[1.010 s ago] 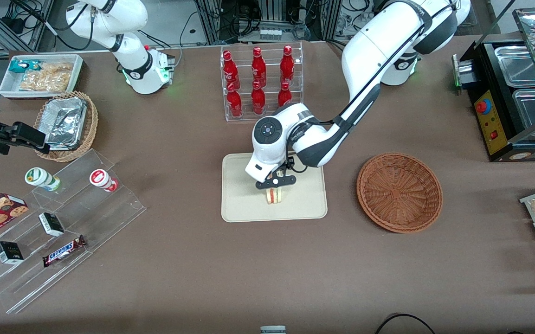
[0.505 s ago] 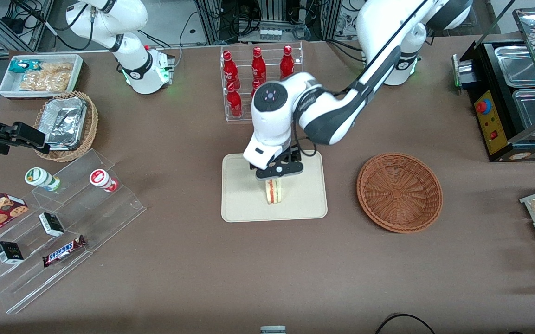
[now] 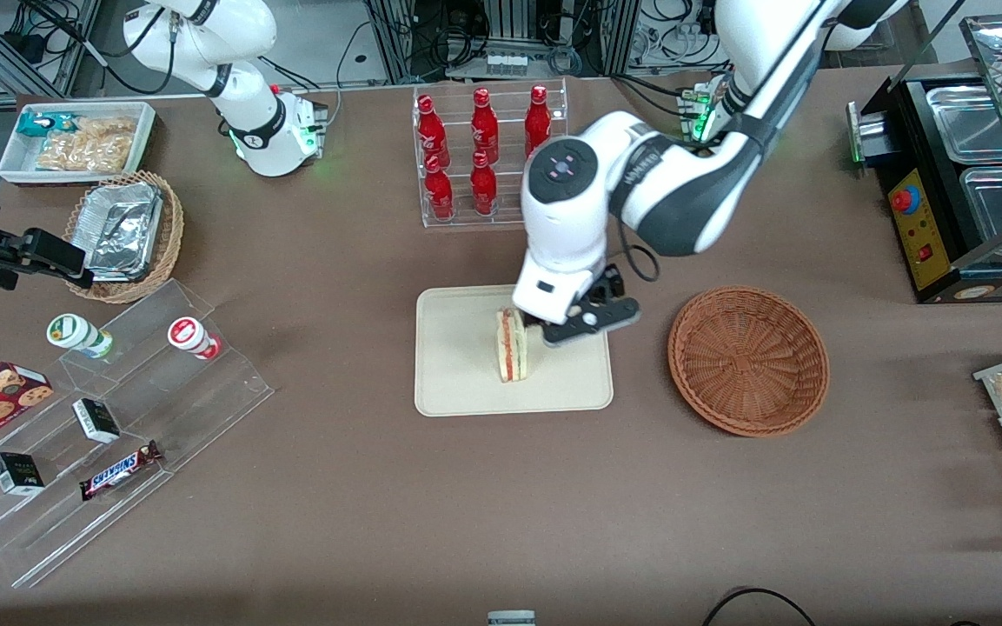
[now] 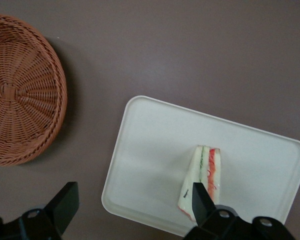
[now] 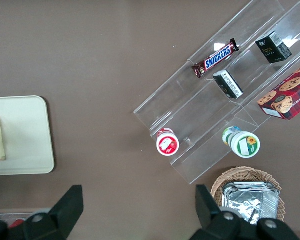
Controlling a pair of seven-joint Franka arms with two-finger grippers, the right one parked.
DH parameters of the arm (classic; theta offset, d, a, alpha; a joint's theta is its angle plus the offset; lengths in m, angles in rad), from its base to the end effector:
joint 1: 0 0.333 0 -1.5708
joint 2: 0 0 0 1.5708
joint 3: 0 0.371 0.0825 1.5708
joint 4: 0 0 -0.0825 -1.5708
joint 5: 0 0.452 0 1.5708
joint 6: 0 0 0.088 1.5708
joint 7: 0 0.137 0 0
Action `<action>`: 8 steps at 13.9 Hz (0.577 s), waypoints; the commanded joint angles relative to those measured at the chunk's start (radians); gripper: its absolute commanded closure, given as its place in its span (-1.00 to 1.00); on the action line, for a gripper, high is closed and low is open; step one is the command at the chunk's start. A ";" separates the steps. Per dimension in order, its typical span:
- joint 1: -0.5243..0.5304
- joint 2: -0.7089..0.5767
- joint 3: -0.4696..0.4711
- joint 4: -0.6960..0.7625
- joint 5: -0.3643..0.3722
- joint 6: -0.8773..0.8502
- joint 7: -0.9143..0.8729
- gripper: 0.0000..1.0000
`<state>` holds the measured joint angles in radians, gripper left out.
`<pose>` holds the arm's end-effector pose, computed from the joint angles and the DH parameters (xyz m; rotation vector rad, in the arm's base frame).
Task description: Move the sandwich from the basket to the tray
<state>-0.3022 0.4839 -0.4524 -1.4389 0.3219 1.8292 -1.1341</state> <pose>0.6218 -0.4598 0.4288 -3.0028 -0.5014 -0.0887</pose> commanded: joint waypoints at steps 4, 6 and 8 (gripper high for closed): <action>0.176 -0.096 -0.009 -0.054 -0.053 -0.079 0.132 -1.00; 0.250 -0.140 -0.009 -0.063 -0.121 -0.145 0.296 -1.00; 0.264 -0.242 0.058 -0.135 -0.205 -0.186 0.481 -1.00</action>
<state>-0.0587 0.3775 -0.4436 -1.4587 0.1909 1.6663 -0.7988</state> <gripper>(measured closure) 0.000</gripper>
